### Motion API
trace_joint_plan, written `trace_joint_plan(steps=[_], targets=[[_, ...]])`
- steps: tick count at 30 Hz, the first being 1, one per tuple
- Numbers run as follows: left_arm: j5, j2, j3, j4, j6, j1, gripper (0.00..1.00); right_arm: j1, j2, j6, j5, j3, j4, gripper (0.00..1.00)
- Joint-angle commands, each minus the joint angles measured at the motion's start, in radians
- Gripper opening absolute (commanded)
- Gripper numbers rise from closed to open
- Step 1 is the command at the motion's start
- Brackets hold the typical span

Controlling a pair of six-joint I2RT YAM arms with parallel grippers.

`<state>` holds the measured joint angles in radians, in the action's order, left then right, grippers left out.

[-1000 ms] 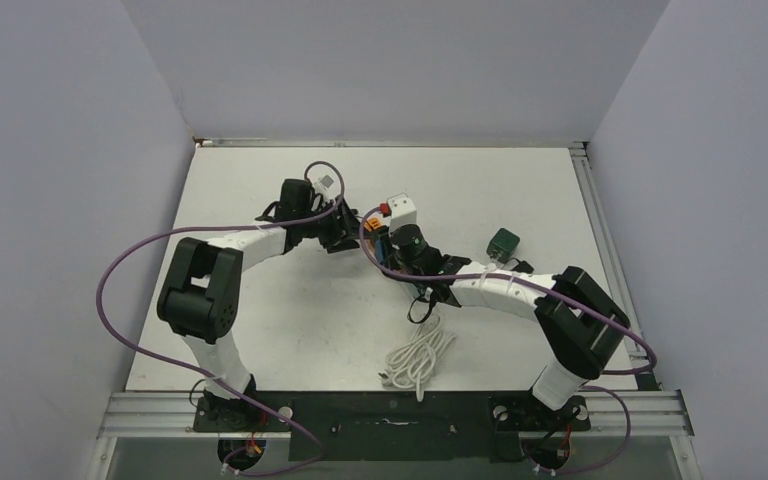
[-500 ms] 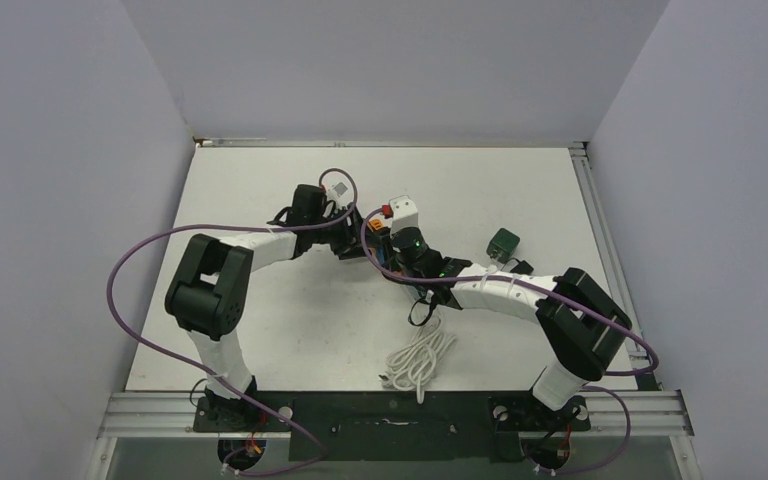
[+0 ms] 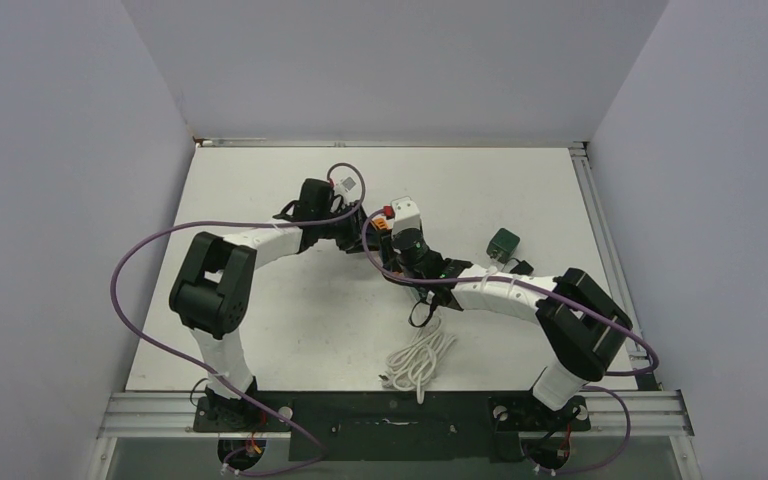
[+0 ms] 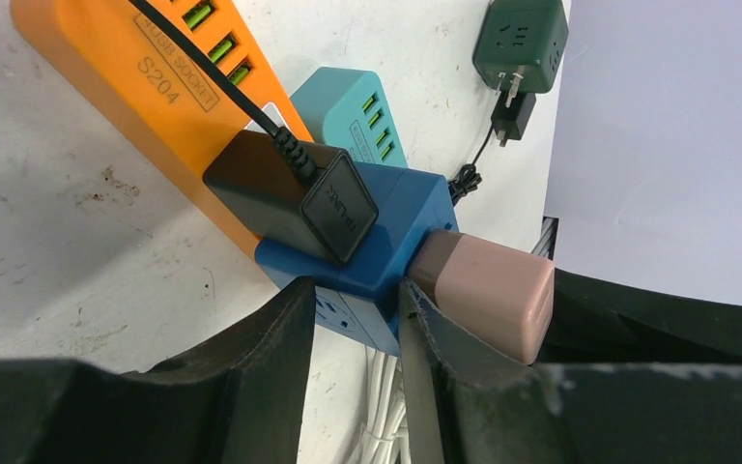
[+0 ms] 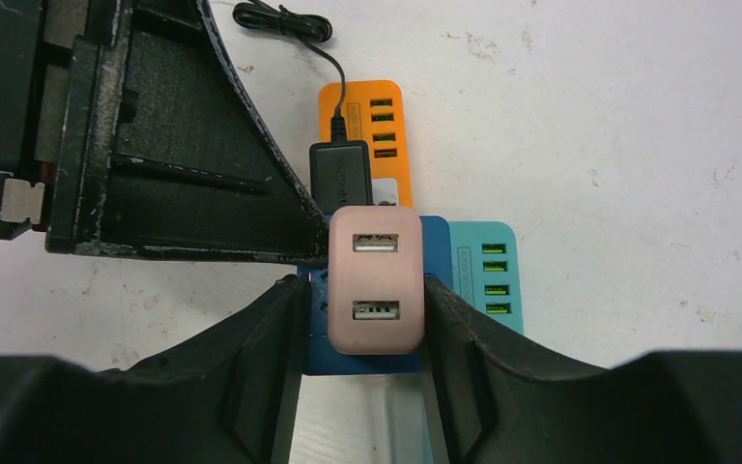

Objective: Pull the plug off the socket

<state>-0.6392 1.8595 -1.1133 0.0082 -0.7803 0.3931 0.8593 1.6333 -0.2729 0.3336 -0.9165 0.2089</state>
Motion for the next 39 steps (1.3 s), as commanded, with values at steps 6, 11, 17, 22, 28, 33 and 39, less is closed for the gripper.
trace_joint_plan(steps=[6,11,17,22,28,33,39], targets=[[0.118,0.062,-0.027,-0.143,0.095,0.041,0.28,0.008,-0.071,-0.013,0.045,0.033,0.020,0.49],[0.118,0.068,-0.030,-0.143,0.096,0.046,0.27,-0.004,-0.099,-0.016,0.067,0.051,0.027,0.49],[0.124,0.069,-0.032,-0.147,0.102,0.057,0.26,-0.006,-0.135,-0.015,0.053,0.078,0.061,0.50],[0.132,0.069,-0.036,-0.152,0.112,0.067,0.26,-0.009,-0.115,-0.003,0.045,0.074,0.066,0.48],[0.132,0.069,-0.037,-0.157,0.113,0.070,0.25,-0.026,-0.092,-0.020,0.041,0.069,0.074,0.45],[0.132,0.071,-0.038,-0.157,0.113,0.075,0.24,-0.039,-0.073,-0.038,0.058,0.061,0.075,0.40],[0.127,0.078,-0.039,-0.155,0.111,0.078,0.23,-0.045,-0.039,-0.042,0.048,0.042,0.061,0.36]])
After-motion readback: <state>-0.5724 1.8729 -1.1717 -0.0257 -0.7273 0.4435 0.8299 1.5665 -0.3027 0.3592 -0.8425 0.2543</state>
